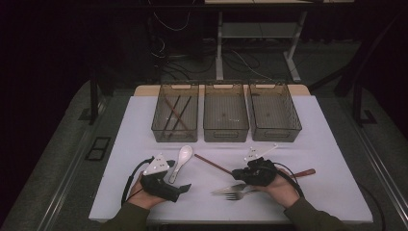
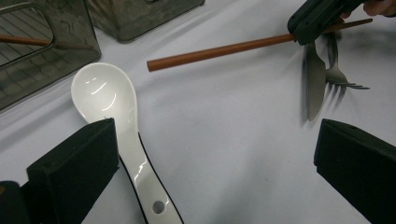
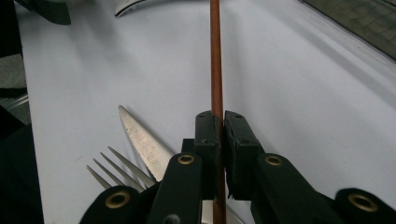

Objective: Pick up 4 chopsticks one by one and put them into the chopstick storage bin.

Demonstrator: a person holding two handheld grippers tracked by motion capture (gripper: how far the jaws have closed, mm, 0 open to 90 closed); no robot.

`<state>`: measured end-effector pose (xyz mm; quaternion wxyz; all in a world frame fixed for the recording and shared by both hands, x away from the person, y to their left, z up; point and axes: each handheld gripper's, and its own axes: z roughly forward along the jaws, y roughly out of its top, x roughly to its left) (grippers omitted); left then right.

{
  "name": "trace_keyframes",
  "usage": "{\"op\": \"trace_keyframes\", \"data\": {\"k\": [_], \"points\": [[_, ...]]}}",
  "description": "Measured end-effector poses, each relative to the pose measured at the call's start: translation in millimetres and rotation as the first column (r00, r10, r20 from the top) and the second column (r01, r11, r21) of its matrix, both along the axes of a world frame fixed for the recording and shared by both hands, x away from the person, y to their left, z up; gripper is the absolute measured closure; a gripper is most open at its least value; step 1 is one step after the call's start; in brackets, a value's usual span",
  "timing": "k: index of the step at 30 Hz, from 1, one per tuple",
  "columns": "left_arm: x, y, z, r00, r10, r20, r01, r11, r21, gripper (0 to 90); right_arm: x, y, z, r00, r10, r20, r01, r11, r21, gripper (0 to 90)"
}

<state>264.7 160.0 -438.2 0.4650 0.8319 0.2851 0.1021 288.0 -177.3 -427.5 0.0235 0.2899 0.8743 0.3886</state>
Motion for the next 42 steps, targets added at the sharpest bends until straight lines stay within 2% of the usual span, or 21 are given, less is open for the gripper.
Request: {"op": "trace_keyframes", "data": {"k": [24, 33, 42], "points": [[-0.2, -0.4, -0.2, 1.0000, -0.004, -0.001, 0.004, 1.0000, 0.002, 0.0, 8.1, -14.1, 19.7, 0.9989, -0.036, 0.029, 0.034, 0.9973, 0.064, 84.4], [-0.2, -0.9, -0.4, 1.0000, -0.002, -0.002, 0.002, 1.0000, 0.000, 0.0, 17.3, -16.4, 28.2, 0.9973, -0.059, 0.044, 0.055, 0.9944, 0.090, 84.4], [0.2, -0.5, -0.4, 1.0000, -0.005, -0.001, 0.005, 1.0000, 0.002, 0.0, 26.2, -11.4, 35.1, 0.9959, -0.068, 0.060, 0.062, 0.9933, 0.097, 84.4]]}}
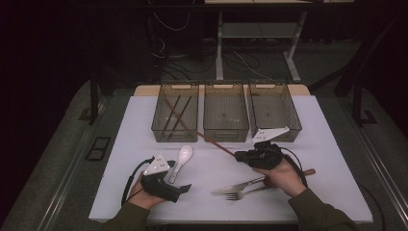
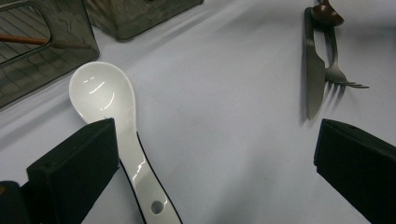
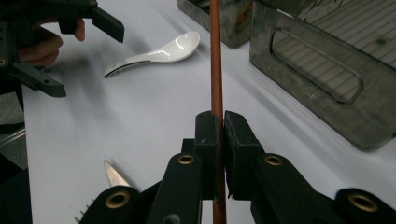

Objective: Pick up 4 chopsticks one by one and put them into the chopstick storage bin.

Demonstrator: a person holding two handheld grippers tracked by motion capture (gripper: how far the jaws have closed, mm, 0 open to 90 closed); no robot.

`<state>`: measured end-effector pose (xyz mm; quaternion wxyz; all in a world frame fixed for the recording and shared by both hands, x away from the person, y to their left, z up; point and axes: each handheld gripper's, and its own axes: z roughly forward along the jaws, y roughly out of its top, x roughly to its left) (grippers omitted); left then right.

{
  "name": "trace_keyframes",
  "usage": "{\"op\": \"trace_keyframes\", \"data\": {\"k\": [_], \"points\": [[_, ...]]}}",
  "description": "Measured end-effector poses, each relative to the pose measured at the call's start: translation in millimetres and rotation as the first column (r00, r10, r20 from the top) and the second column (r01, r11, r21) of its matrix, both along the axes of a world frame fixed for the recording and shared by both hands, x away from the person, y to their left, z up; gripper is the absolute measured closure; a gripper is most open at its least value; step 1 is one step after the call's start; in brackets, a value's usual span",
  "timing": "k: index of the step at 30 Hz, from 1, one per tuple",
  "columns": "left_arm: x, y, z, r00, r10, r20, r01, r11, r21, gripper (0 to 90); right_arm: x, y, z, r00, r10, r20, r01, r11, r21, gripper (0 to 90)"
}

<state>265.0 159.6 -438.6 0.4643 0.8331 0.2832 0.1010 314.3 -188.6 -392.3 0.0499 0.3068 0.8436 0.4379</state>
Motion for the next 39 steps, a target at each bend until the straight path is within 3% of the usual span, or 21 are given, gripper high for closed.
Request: {"op": "trace_keyframes", "data": {"k": [18, 26, 32, 39], "points": [[0.2, 0.6, -0.1, 1.0000, -0.001, 0.000, 0.001, 1.0000, 0.003, 0.0, 22.1, 17.7, 19.0, 0.9992, -0.013, 0.037, 0.011, 0.9983, 0.058, 84.4], [0.2, 0.7, -0.3, 1.0000, 0.001, -0.001, -0.001, 1.0000, 0.004, 0.0, 32.7, 29.4, 22.7, 0.9985, -0.019, 0.051, 0.016, 0.9982, 0.058, 84.4], [0.2, 1.0, -0.4, 1.0000, 0.004, -0.001, -0.004, 1.0000, 0.000, 0.0, 43.3, 40.1, 23.6, 0.9987, -0.030, 0.042, 0.027, 0.9967, 0.077, 84.4], [0.1, 0.8, -0.5, 1.0000, 0.002, -0.003, -0.002, 1.0000, -0.002, 0.0, 55.7, 53.6, 24.4, 0.9987, -0.039, 0.033, 0.037, 0.9971, 0.067, 84.4]]}}
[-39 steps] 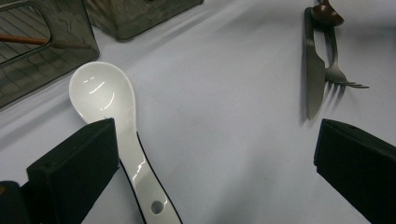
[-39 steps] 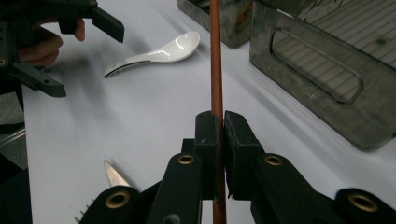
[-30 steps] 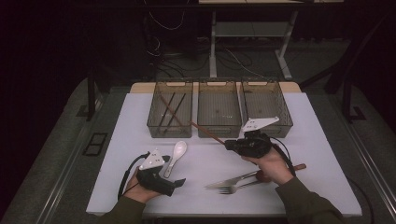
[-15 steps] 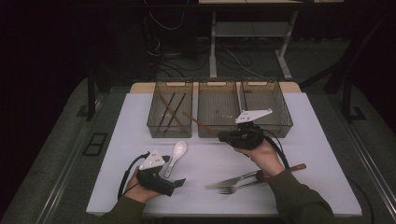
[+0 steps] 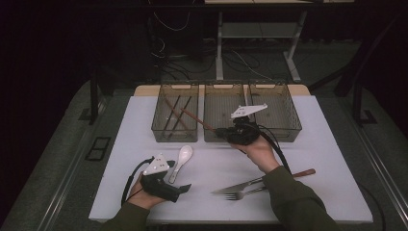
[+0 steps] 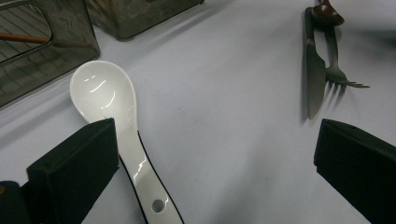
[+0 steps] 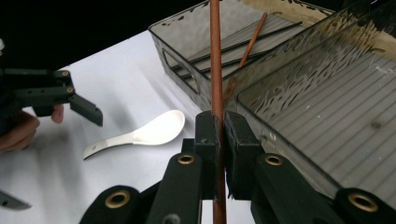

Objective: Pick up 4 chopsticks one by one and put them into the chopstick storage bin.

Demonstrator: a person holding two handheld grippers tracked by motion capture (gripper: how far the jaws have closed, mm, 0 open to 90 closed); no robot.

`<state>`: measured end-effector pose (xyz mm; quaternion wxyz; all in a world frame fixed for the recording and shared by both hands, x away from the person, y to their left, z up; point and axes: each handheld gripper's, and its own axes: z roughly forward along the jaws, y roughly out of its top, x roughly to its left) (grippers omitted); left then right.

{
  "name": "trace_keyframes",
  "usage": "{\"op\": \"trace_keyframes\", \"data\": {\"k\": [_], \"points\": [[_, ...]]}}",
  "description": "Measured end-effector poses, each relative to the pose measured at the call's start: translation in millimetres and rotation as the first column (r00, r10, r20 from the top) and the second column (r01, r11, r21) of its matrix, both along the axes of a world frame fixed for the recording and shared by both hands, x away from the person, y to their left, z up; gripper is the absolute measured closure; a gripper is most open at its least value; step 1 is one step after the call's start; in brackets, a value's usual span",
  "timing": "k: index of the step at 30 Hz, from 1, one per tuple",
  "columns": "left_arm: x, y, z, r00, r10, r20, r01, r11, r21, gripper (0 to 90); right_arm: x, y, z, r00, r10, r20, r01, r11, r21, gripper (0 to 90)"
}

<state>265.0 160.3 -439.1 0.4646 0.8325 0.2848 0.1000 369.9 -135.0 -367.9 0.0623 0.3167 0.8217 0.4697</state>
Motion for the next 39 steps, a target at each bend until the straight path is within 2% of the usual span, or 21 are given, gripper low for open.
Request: {"op": "trace_keyframes", "data": {"k": [2, 8, 24, 39], "points": [[-0.3, -0.7, 0.0, 1.0000, 0.003, -0.003, -0.003, 1.0000, -0.005, 0.0, 4.3, 3.6, 1.3, 1.0000, 0.001, 0.008, -0.001, 1.0000, -0.004, 84.4], [-0.4, -0.5, 0.4, 1.0000, -0.003, -0.004, 0.003, 1.0000, 0.000, 0.0, 14.6, 14.5, 6.1, 0.9999, -0.010, -0.005, 0.010, 0.9998, -0.017, 84.4], [-0.1, -0.3, 0.4, 1.0000, -0.004, -0.003, 0.004, 0.9999, -0.010, 0.0, 47.0, 49.9, 15.6, 0.9992, -0.039, -0.005, 0.039, 0.9980, -0.051, 84.4], [0.2, 0.0, 0.6, 0.9999, -0.011, -0.001, 0.011, 0.9998, -0.016, 0.0, 77.4, 81.1, 16.3, 0.9962, -0.084, -0.023, 0.082, 0.9921, -0.095, 84.3]]}}
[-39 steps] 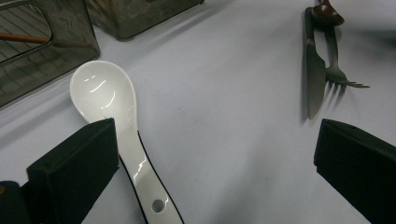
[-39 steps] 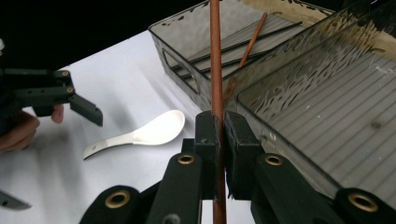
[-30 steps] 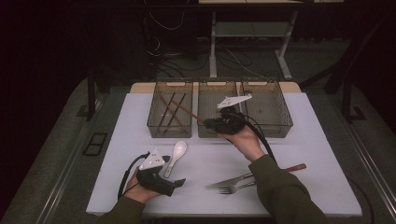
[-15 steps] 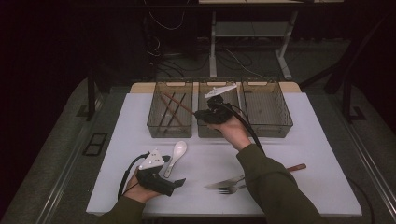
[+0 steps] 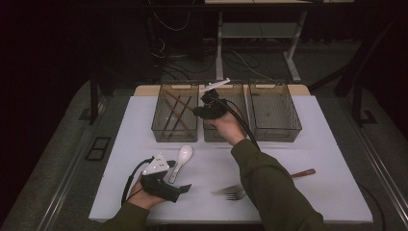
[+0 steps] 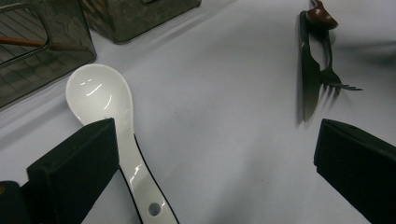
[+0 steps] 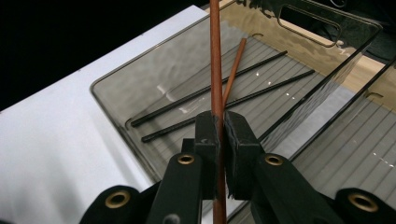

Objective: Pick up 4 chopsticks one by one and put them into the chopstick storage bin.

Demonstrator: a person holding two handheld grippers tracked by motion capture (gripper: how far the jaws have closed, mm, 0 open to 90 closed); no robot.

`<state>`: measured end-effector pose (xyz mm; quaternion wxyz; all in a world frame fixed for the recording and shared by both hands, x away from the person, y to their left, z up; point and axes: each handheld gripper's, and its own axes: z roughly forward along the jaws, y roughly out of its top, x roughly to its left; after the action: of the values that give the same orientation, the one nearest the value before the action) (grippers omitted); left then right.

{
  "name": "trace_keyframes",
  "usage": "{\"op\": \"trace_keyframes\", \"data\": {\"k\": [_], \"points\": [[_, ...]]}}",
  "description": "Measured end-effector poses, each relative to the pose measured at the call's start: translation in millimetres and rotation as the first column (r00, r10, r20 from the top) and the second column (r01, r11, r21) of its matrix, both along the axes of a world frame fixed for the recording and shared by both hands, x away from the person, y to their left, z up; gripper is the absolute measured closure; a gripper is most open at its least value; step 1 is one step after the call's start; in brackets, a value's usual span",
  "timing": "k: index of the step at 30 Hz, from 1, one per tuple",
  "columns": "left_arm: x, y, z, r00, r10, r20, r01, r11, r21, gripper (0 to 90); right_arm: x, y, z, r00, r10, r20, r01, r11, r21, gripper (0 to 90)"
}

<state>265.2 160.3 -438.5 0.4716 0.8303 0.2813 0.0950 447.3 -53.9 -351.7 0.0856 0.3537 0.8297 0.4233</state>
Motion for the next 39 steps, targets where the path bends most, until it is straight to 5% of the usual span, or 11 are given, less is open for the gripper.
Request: {"op": "trace_keyframes", "data": {"k": [34, 39], "points": [[0.3, -1.3, -0.1, 0.9999, -0.015, -0.001, 0.015, 0.9999, -0.005, 0.0, 43.0, 58.8, -20.9, 0.9935, -0.100, -0.055, 0.092, 0.9881, -0.123, 84.2], [0.1, -1.3, 0.0, 0.9999, -0.016, 0.001, 0.016, 0.9998, -0.006, 0.0, 45.5, 62.9, -21.4, 0.9922, -0.113, -0.053, 0.105, 0.9862, -0.128, 77.8]]}}
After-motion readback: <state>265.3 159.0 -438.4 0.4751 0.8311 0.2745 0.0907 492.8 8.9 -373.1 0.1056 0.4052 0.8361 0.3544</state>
